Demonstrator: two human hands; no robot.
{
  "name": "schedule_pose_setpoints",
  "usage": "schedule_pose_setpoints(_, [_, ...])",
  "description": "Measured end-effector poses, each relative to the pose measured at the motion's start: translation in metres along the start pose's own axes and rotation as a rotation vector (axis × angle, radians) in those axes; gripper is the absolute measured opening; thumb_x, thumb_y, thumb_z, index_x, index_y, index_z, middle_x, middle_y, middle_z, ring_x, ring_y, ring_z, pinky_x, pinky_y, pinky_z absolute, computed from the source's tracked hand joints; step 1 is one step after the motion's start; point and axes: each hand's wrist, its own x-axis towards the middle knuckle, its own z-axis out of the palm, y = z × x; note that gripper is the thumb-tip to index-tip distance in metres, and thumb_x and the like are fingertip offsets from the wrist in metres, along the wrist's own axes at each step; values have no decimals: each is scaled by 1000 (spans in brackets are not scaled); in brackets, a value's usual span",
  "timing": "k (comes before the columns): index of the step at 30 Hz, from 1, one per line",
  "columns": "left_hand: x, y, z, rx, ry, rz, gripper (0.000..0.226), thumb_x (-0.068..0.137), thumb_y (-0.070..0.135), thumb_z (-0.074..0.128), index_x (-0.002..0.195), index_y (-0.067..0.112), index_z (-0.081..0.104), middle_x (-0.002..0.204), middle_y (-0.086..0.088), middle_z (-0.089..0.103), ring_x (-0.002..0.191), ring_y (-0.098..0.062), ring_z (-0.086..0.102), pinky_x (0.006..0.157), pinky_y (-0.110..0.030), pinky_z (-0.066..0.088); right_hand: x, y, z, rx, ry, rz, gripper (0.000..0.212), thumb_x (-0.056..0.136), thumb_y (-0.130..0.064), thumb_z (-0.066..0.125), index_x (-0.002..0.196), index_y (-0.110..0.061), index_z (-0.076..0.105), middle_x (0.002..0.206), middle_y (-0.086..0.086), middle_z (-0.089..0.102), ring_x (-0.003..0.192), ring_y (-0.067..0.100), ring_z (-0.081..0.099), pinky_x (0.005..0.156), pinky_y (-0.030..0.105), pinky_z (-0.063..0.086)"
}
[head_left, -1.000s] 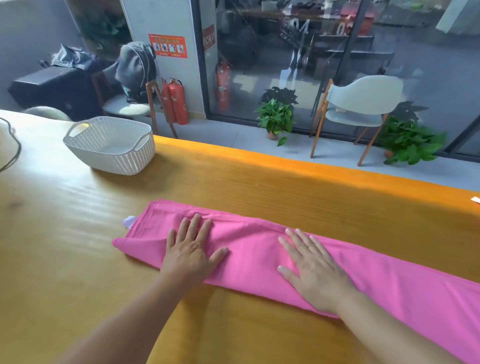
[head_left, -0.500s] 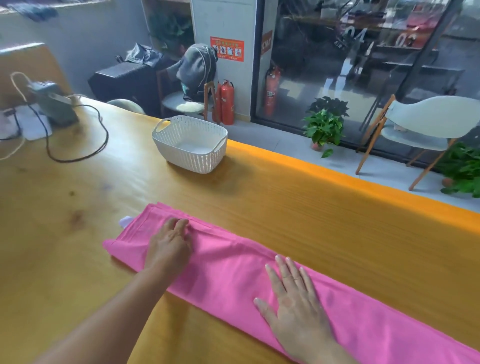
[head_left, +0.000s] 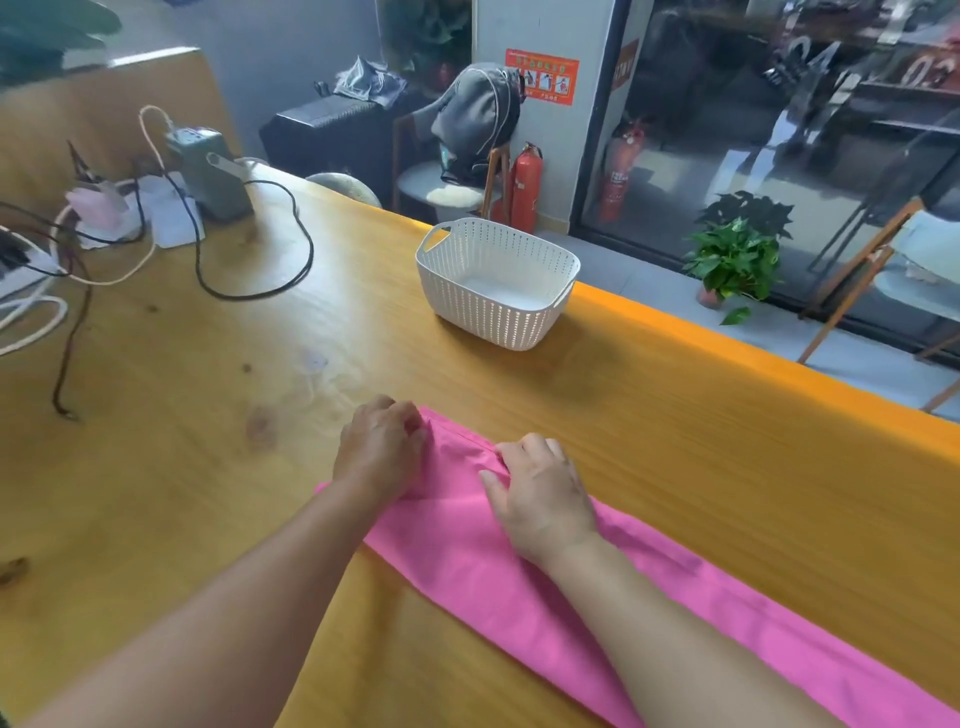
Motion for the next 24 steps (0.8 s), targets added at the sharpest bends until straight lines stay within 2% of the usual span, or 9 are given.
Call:
schedule_pose_setpoints(2, [4,2,-1,-106,19,-12,10,94,26,55,89,20,61,97,0,58,95,-25,54,84,-37,45,18,-10,1,15,-23,17,40,99,-48,45,127,-21,57,122,4,53,118,24,44,101,35,35])
schedule_pose_setpoints(5, [9,4,0,-108,33,-15,10,96,29,51,90,23,56,96,2,60,92,-23,56,77,-34,44,39,-19,3,81,-60,59,43,99,-51,45,126,-19,58,124,6,53,120,26,45,102,37,38])
schedule_pose_setpoints(9, [2,-11,-2,-135,107,-94,28,96,44,52,110,22,61,104,2,62,100,-22,58,81,-35,46,62,-33,6,118,-91,65,45,98,-53,48,123,-18,61,122,8,57,119,27,50,98,35,40])
schedule_pose_setpoints(14, [-26,-45,-10,-101,127,-198,32,96,48,48,92,22,66,100,0,67,96,-25,61,69,-29,39,83,-46,10,138,-152,7,35,97,-46,54,113,-18,65,117,6,61,112,26,56,88,33,41])
schedule_pose_setpoints(19, [-38,-54,-13,-28,77,-269,47,89,65,46,85,22,63,98,0,56,100,-22,53,77,-35,47,90,-45,16,187,-120,31,28,99,-44,50,103,-21,66,110,4,68,105,27,59,82,35,43])
schedule_pose_setpoints(21, [-44,-56,-12,-32,81,-273,43,90,60,50,84,19,59,98,-2,53,100,-23,51,79,-35,46,91,-45,18,199,-98,33,30,99,-46,48,100,-22,67,106,3,67,103,27,59,80,35,43])
schedule_pose_setpoints(24, [-50,-54,-10,-96,115,-192,29,97,45,49,82,19,48,95,-6,55,95,-31,56,68,-35,35,91,-50,18,170,-22,-37,33,100,-46,47,99,-21,68,101,2,60,99,26,58,78,35,42])
